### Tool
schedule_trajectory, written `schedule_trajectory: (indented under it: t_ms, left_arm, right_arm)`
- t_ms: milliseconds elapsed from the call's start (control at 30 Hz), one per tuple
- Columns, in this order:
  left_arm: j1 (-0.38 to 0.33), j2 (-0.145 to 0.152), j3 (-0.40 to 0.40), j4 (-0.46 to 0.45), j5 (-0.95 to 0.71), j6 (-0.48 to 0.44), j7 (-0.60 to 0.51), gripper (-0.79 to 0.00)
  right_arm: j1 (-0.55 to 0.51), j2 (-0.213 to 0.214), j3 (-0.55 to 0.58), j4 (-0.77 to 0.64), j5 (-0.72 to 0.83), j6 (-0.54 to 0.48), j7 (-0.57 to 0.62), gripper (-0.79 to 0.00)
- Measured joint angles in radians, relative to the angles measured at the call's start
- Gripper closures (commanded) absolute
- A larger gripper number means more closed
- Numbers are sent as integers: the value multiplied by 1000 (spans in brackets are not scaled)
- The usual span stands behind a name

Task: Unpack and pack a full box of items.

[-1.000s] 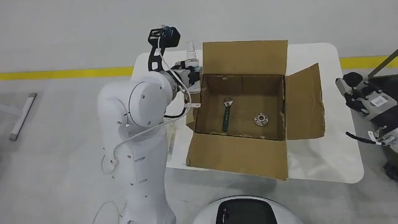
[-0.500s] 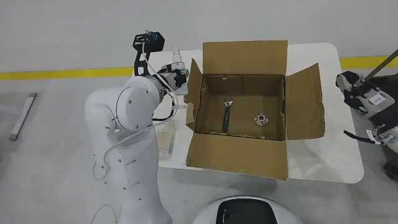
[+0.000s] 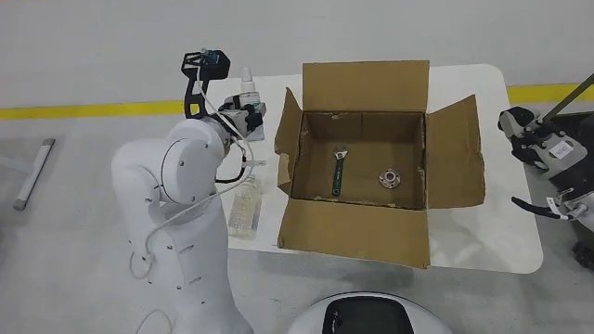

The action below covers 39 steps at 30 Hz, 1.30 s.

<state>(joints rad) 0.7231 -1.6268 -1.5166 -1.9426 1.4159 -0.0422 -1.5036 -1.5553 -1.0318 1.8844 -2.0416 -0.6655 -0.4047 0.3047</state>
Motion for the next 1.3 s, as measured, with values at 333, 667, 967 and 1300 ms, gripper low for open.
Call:
schedule_trajectory:
  t_ms: [333, 667, 967, 1300]
  left_arm:
    - [101, 49, -114, 9, 264, -230, -15, 0]
    - [288, 66, -90, 103, 415, -222, 26, 0]
    - [369, 78, -115, 241, 436, -214, 79, 0]
    - [337, 85, -107, 417, 462, -134, 202, 0]
  right_arm:
    - [1, 1, 6, 11, 3, -6, 10, 0]
    - [5, 1, -2, 8, 8, -16, 14, 0]
    - [5, 1, -9, 3, 9, -21, 11, 0]
    - [5, 1, -7, 5, 11, -28, 7, 0]
